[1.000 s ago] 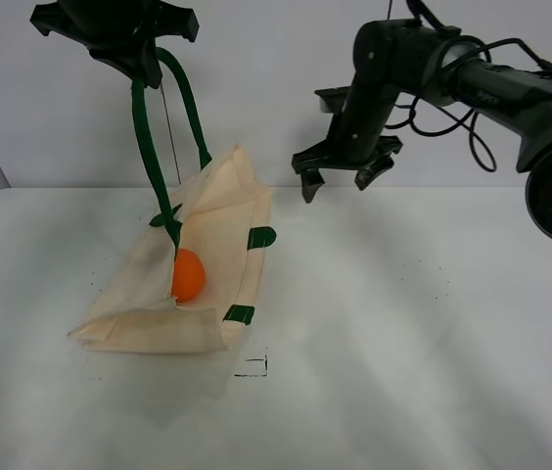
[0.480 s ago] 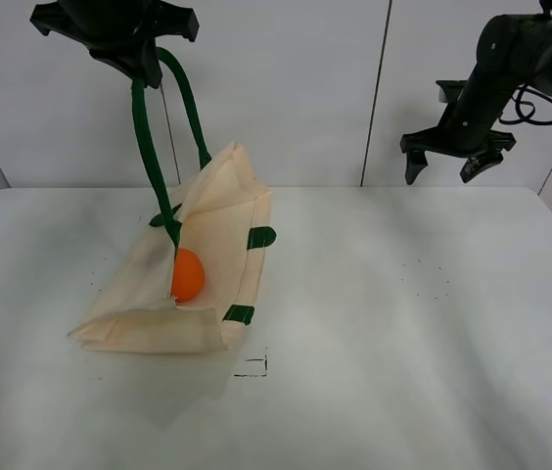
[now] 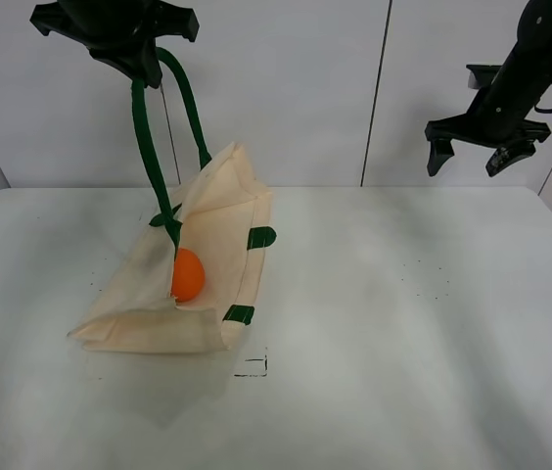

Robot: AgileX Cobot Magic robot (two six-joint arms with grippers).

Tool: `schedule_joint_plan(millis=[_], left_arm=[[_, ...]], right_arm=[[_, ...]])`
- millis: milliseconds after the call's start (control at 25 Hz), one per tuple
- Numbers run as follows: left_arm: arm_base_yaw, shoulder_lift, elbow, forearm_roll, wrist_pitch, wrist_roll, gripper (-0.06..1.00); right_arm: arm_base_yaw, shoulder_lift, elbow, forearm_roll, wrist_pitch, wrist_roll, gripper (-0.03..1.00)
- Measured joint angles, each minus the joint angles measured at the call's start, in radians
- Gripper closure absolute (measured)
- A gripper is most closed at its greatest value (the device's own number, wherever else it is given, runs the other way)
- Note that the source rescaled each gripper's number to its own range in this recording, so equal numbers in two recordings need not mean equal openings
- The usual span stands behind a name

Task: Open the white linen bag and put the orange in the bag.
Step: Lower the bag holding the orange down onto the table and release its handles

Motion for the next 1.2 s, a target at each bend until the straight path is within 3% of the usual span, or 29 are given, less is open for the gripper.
schedule_joint_plan(millis=[520, 720, 1000, 1200], left_arm=[[0.000, 0.000, 0.000, 0.000, 0.000, 0.001, 0.94], [0.000, 0.000, 0.000, 0.000, 0.000, 0.001, 0.94], [0.000, 0.000, 0.000, 0.000, 0.000, 0.001, 0.94], [0.000, 0.000, 0.000, 0.000, 0.000, 0.001, 0.94]], right_arm=[[0.015, -0.782, 0.914, 0.023, 0.006, -0.099, -0.03], [0.015, -1.120, 1.195, 0.023, -0.001, -0.105, -0.03], [0.015, -1.599, 1.440, 0.023, -0.166, -0.109, -0.03], [0.015, -1.874, 1.485, 0.023, -0.181, -0.110, -0.03]])
